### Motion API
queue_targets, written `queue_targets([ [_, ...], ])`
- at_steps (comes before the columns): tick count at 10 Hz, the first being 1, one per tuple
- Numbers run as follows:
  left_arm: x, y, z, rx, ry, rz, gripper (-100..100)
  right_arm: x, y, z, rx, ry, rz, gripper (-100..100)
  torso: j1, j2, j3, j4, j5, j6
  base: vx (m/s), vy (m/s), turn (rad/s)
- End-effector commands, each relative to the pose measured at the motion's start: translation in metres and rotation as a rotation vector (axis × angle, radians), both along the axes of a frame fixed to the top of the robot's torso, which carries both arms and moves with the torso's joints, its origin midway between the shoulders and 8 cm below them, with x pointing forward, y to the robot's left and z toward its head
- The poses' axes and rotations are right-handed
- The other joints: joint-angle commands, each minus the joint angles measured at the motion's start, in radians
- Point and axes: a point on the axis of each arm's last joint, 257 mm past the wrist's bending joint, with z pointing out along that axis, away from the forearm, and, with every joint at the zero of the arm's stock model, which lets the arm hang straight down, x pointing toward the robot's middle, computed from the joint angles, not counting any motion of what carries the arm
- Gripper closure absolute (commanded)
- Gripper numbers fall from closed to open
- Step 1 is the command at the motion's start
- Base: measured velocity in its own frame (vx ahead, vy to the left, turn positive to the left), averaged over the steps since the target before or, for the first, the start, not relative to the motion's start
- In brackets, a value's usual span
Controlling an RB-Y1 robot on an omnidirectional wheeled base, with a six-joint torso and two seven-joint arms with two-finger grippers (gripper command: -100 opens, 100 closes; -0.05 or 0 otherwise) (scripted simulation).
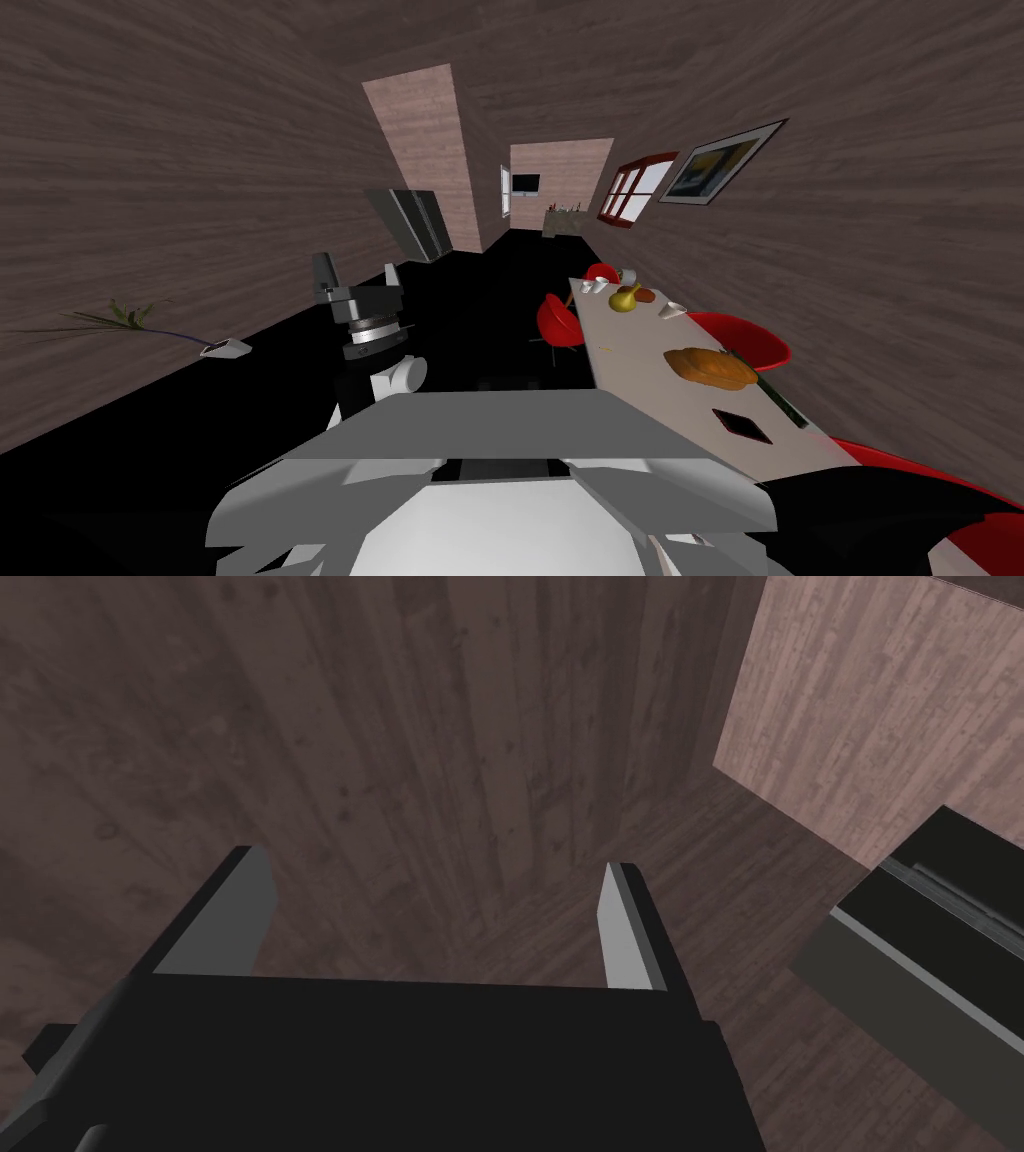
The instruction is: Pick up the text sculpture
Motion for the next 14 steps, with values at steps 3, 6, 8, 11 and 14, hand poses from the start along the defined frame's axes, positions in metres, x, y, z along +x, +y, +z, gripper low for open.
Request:
queue_targets([
  [3, 0.000, 0.000, 0.000, 0.000, 0.000, 0.000, 0, 0.006, 0.002, 0.000, -0.008, -0.037, -0.078, -100, 0.001, -0.002, -0.001, 0.000, 0.000, 0.001, -0.013, -0.008, -0.019],
  [6, 0.000, 0.000, 0.000, 0.000, 0.000, 0.000, 0, -0.018, 0.025, -0.003, 0.007, -0.013, -0.088, -100, 0.000, 0.001, 0.000, 0.000, 0.000, 0.000, -0.048, -0.014, 0.228],
  [8, 0.000, 0.000, 0.000, 0.000, 0.000, 0.000, 0, -0.011, 0.020, -0.003, -0.005, -0.038, -0.142, -100, 0.001, -0.002, -0.001, 0.000, 0.000, 0.001, 0.003, -0.001, -0.021],
  [11, 0.000, 0.000, 0.000, 0.000, 0.000, 0.000, 0, -0.036, 0.043, -0.006, 0.007, -0.009, -0.150, -100, 0.000, 0.000, 0.000, 0.000, 0.000, 0.001, -0.043, -0.014, 0.233],
  [14, 0.000, 0.000, 0.000, 0.000, 0.000, 0.000, 0, -0.059, 0.063, -0.007, 0.012, 0.018, -0.181, -100, 0.002, -0.003, -0.001, -0.001, 0.000, 0.001, -0.021, 0.003, 0.099],
])
